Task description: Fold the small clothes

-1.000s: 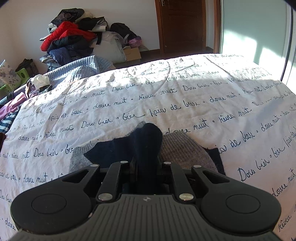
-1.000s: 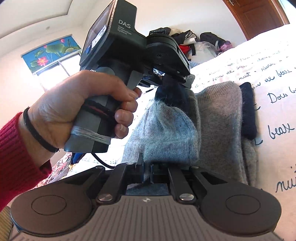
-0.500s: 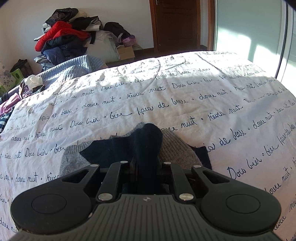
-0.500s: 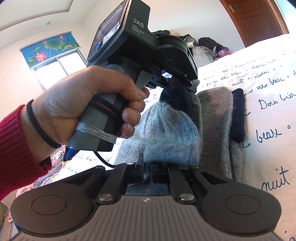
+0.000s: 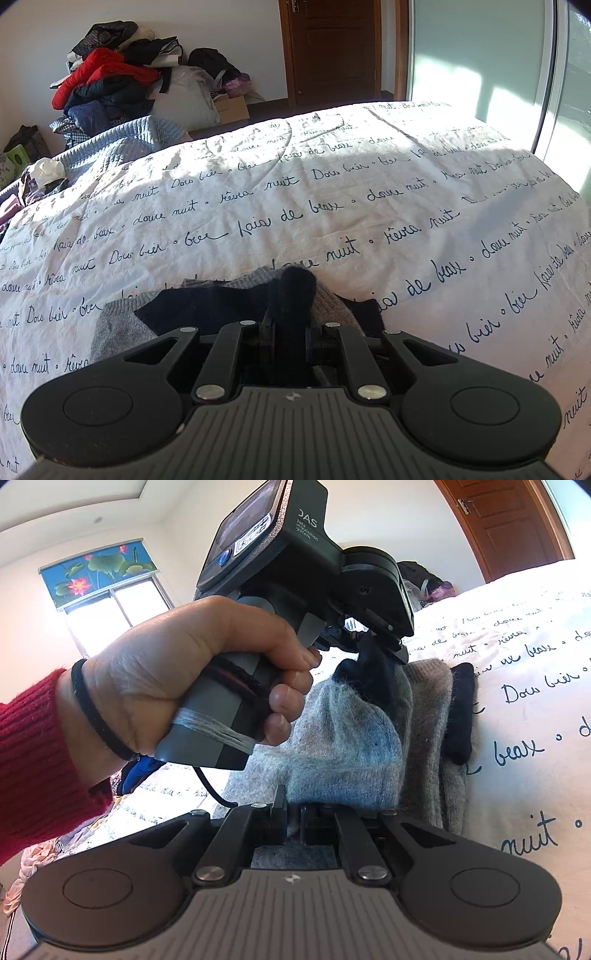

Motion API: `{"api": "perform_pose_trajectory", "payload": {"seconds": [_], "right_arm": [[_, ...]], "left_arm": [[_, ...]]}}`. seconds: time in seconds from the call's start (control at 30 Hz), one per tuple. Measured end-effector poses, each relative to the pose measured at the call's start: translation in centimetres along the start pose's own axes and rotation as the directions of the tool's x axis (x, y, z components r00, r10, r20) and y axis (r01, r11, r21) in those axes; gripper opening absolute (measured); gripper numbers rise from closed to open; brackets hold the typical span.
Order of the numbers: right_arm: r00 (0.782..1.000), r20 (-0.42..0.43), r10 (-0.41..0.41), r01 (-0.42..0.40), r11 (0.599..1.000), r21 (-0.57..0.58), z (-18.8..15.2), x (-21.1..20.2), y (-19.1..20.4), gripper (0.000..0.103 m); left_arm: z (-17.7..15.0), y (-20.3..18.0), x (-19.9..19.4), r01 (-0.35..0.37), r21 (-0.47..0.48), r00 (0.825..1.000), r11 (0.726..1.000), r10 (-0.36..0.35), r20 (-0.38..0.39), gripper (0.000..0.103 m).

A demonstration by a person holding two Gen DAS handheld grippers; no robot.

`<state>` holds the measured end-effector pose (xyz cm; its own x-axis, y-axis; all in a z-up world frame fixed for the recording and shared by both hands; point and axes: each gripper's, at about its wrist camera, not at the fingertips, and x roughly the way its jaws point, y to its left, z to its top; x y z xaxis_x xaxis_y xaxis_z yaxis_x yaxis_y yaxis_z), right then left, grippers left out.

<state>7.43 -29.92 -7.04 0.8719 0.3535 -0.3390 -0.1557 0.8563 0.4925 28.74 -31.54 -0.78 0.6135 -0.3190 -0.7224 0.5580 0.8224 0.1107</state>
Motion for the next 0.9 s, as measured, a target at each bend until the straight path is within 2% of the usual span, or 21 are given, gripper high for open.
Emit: {"api": "perform_pose_trajectory", "payload": {"seconds": [0.17, 0.27, 0.3, 0.33, 0.37, 0.4, 0.43, 0.5, 0.53, 0.7, 0.8, 0.9], "right_arm": [[1.0, -0.001, -0.008, 0.008, 1.0, 0.001, -0.1, 0.3, 0.3, 0.007], [1.0, -0.018, -0.003, 0.003, 1.0, 0.024, -0.3, 0.8, 0.1, 0.007], [1.0, -0.024, 0.002, -0.001, 0.999, 0.033, -0.3, 1.0, 0.0, 0.007], [1.0, -0.028, 0.004, -0.003, 0.999, 0.041, -0.3, 1.1, -0.1, 0.007], [1.0, -0.03, 0.005, -0.003, 0.999, 0.048, -0.3, 1.2, -0.2, 0.007], [0.999, -0.033, 0.006, -0.004, 0.999, 0.051, -0.3, 1.3, -0.3, 0.007], [0.999, -0.034, 0.007, -0.005, 0.999, 0.053, -0.3, 1.4, -0.2, 0.007], [0.999, -0.034, 0.008, -0.006, 0.999, 0.052, -0.3, 1.6, -0.1, 0.007], [0.999, -0.034, 0.008, -0.006, 0.999, 0.053, -0.3, 1.6, -0.1, 0.007], [0.999, -0.041, 0.03, -0.027, 0.996, 0.085, -0.2, 2.0, -0.8, 0.007], [0.997, -0.038, 0.072, -0.065, 0.984, 0.164, 0.2, 2.0, -2.4, 0.007], [0.991, -0.042, 0.129, -0.113, 0.958, 0.264, 0.6, 2.4, -4.2, 0.007]], "left_arm": [[0.0, -1.5, -0.1, 0.0, 0.047, 1.0, 0.999, -0.001, 0.017, 0.013], [0.0, -1.1, -0.1, -0.006, 0.034, 1.0, 0.999, 0.006, 0.011, 0.016], [0.0, -0.8, 0.0, -0.013, 0.026, 1.0, 1.0, 0.013, 0.007, 0.023], [0.1, -0.3, 0.0, -0.015, 0.015, 1.0, 1.0, 0.015, 0.001, 0.025], [0.1, 0.0, 0.0, -0.012, 0.009, 1.0, 1.0, 0.012, -0.007, 0.033], [0.1, 0.4, -0.3, -0.018, 0.003, 1.0, 1.0, 0.018, -0.009, 0.045], [-0.1, 0.6, -0.6, -0.025, 0.006, 1.0, 1.0, 0.025, 0.0, 0.052], [-0.7, 0.9, -1.6, -0.035, 0.032, 0.999, 0.999, 0.034, 0.029, 0.074], [-1.2, 0.9, -2.2, -0.039, 0.052, 0.998, 0.998, 0.037, 0.042, 0.077], [-4.9, 0.9, -5.8, -0.04, 0.19, 0.992, 0.981, 0.016, 0.125, 0.082], [-8.0, 1.8, -8.2, -0.053, 0.286, 0.974, 0.957, -0.014, 0.225, 0.088], [-10.4, 3.7, -9.8, -0.04, 0.322, 0.965, 0.946, -0.048, 0.258, 0.088]]}}
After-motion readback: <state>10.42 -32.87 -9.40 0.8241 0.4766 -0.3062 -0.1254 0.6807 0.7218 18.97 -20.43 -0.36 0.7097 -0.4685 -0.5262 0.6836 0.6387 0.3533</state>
